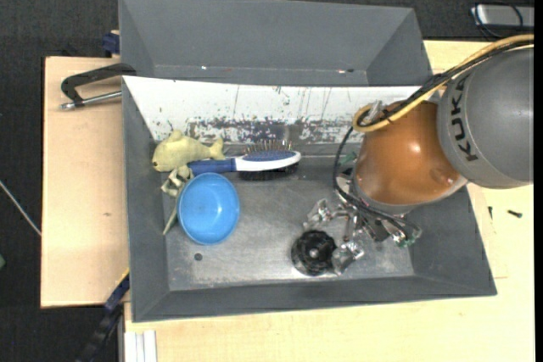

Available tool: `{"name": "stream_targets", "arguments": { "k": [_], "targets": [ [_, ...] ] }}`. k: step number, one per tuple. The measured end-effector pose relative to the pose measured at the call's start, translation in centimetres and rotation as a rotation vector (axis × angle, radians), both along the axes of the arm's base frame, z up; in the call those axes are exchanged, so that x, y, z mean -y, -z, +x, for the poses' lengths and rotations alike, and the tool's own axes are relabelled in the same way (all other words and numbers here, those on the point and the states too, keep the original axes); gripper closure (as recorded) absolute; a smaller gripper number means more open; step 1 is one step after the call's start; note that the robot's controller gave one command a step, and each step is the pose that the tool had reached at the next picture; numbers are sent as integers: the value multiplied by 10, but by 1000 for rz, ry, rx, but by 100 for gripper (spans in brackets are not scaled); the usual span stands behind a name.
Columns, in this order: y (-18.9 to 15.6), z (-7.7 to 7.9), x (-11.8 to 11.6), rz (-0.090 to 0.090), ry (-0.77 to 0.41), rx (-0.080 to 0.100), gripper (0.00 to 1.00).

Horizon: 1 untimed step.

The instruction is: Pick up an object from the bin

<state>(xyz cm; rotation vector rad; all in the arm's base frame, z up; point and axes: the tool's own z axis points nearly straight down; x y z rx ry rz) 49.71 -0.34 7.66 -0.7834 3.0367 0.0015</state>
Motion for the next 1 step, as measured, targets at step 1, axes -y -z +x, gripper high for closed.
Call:
{"name": "stream_targets", "arguments": {
  "k": [1],
  "targets": [
    [-141, 20, 9, -2, -13, 11, 100]
  ]
}}
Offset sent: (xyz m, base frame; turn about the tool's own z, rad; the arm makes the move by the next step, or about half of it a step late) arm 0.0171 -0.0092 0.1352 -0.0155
